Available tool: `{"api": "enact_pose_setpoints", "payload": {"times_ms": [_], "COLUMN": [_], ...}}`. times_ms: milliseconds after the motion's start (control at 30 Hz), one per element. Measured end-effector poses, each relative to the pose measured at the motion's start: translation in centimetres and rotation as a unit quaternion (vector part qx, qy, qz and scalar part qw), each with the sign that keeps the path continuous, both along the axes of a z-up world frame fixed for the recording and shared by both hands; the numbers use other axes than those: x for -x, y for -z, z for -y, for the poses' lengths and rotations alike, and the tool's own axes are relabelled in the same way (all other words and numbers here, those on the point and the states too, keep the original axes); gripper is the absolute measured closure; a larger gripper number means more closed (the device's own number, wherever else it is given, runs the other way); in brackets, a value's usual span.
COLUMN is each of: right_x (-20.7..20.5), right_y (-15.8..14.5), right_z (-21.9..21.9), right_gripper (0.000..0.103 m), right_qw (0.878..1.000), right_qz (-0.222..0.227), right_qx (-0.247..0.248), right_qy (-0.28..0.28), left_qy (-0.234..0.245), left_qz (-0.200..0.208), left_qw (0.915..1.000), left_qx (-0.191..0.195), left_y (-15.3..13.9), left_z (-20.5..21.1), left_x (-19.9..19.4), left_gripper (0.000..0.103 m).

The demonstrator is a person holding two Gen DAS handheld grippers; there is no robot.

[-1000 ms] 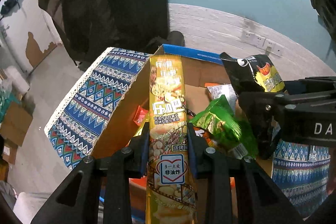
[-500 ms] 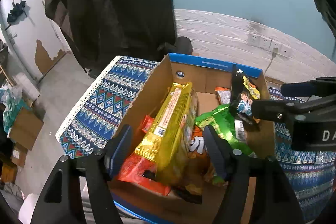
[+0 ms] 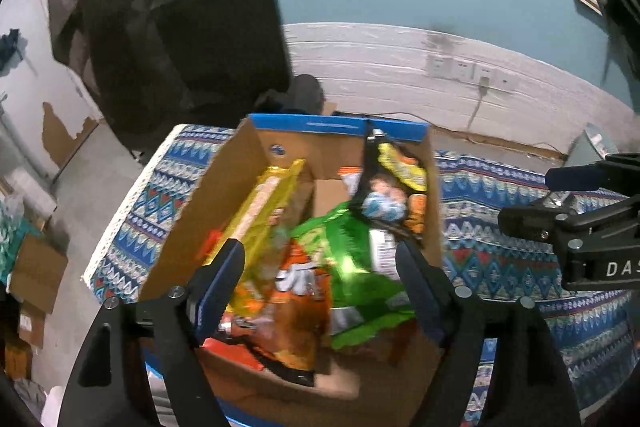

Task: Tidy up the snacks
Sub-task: 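Move both tools back toward the black and silver packets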

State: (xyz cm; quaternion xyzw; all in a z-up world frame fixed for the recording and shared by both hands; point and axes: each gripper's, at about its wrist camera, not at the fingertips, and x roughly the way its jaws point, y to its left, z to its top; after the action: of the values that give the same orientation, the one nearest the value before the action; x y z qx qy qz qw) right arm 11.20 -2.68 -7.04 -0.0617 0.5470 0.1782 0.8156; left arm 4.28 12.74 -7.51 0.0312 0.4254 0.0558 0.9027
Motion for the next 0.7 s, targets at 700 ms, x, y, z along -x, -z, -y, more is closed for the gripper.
{"api": "enact_pose_setpoints", "payload": {"times_ms": [700], "right_x": [2.5], "right_y": [1.6], "right_z": [14.3], "right_gripper": [0.024], "right_qw": [0.995], "right_qz": [-0.009], "right_qx": [0.017], "right_qy": [0.101], "left_qy": [0.097], "left_qz": [-0.016], "left_qw": [0.9946], "left_qx": [-0.033], "left_y": [0.4], "left_z": [11.8], "left_x": [-1.6], "left_gripper": [0.022]}}
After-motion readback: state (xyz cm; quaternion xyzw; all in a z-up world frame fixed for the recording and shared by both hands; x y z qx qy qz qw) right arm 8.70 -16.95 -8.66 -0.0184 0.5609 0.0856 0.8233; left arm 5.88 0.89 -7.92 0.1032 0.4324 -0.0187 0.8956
